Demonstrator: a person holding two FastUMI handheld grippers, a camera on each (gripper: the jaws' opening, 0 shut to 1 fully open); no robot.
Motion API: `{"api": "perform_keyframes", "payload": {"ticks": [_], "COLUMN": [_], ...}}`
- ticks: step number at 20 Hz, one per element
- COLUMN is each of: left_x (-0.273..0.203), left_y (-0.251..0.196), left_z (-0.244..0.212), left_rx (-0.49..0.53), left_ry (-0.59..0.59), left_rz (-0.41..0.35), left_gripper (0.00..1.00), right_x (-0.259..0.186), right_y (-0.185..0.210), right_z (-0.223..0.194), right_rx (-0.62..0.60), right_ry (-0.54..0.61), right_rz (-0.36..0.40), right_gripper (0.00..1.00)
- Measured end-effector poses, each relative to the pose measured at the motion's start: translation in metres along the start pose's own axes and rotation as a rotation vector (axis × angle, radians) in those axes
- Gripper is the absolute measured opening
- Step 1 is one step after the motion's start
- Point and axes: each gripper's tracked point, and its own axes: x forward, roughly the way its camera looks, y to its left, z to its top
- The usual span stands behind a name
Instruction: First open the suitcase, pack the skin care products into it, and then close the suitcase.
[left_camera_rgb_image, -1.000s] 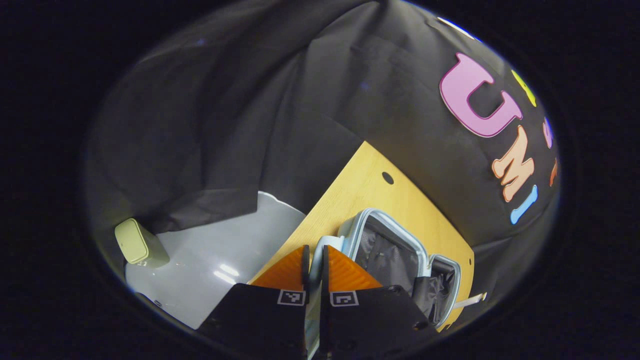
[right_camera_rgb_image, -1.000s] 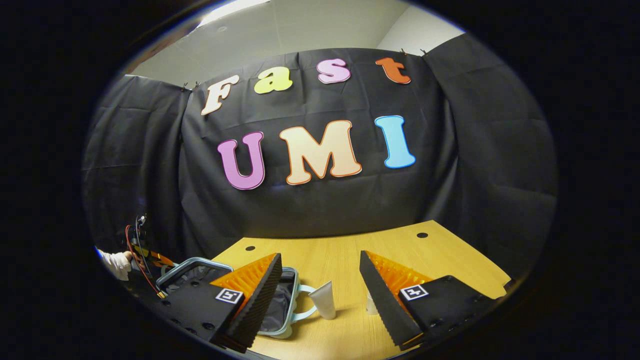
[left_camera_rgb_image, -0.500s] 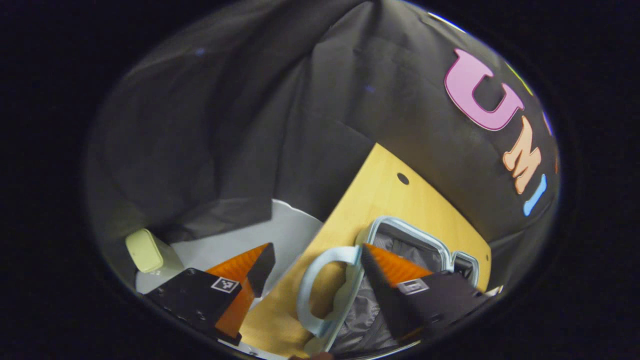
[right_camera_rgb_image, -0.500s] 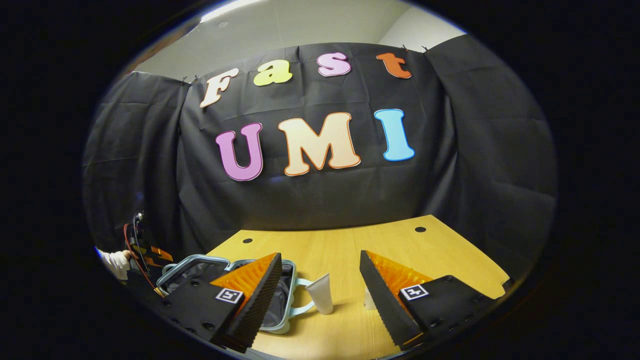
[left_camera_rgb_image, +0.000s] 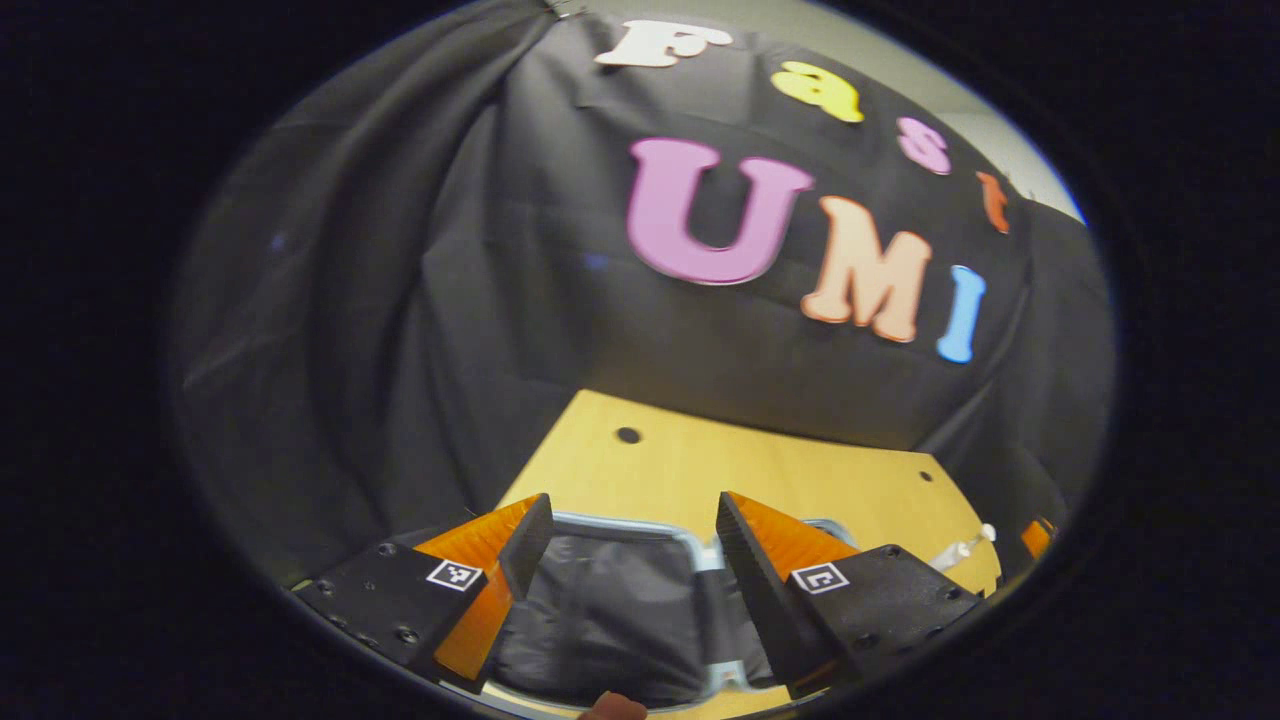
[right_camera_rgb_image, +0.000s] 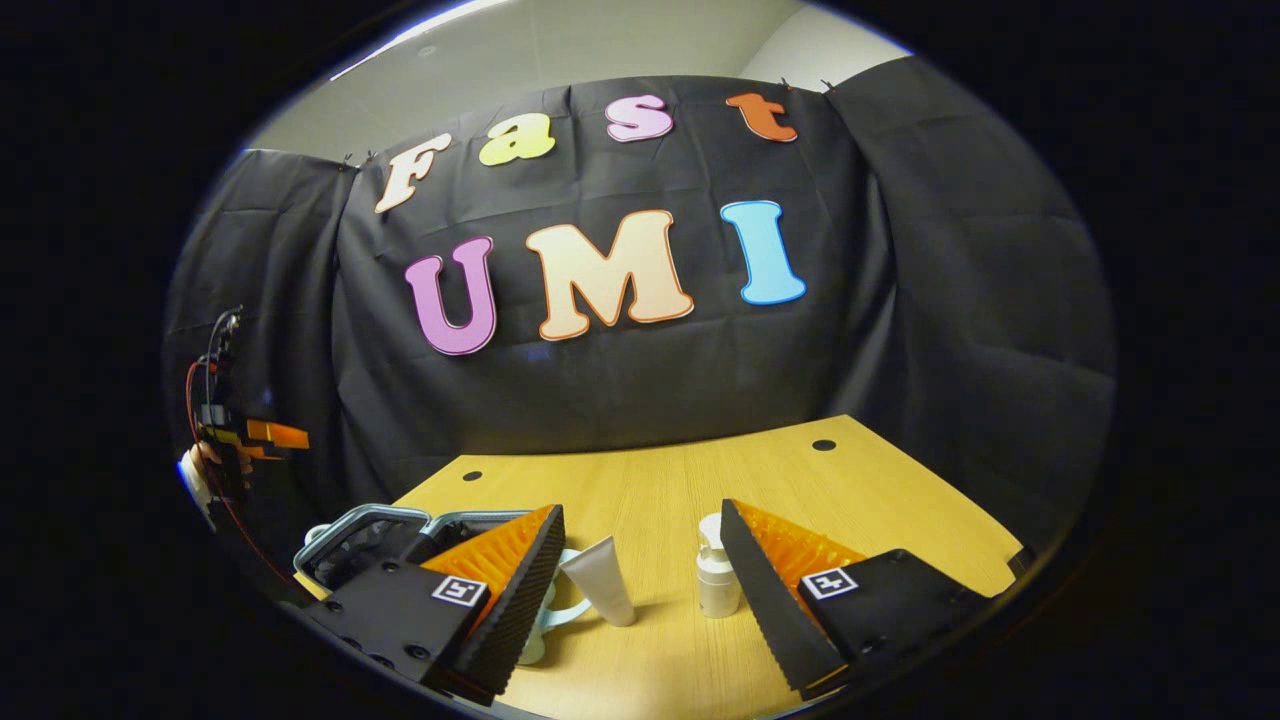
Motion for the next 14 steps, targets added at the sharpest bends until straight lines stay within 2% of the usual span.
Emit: {"api": "perform_keyframes", "payload": {"ticks": [3, 4, 7, 9, 14], "left_x": [0.0, 0.002, 0.005, 0.009, 0.04], "left_y": [-0.106, -0.138, -0.222, -0.261, -0.32], "left_z": [-0.017, -0.026, -0.059, -0.085, -0.175], "left_rx": [0.047, 0.051, 0.024, 0.008, 0.023], "left_ry": [-0.011, -0.011, -0.012, -0.007, 0.073], "left_rz": [-0.165, -0.212, -0.325, -0.351, -0.326], "left_gripper": [0.94, 0.96, 0.96, 0.96, 0.96], "right_x": [0.013, 0.017, 0.035, 0.049, 0.08], "right_y": [-0.015, -0.02, -0.036, -0.046, -0.064], "right_z": [-0.021, -0.029, -0.054, -0.071, -0.104], "right_rx": [-0.005, -0.011, -0.026, -0.025, -0.023], "right_ry": [0.038, 0.05, 0.084, 0.11, 0.14], "right_rz": [0.019, 0.027, 0.06, 0.086, 0.157], "right_gripper": [0.98, 0.98, 0.98, 0.98, 0.98]}}
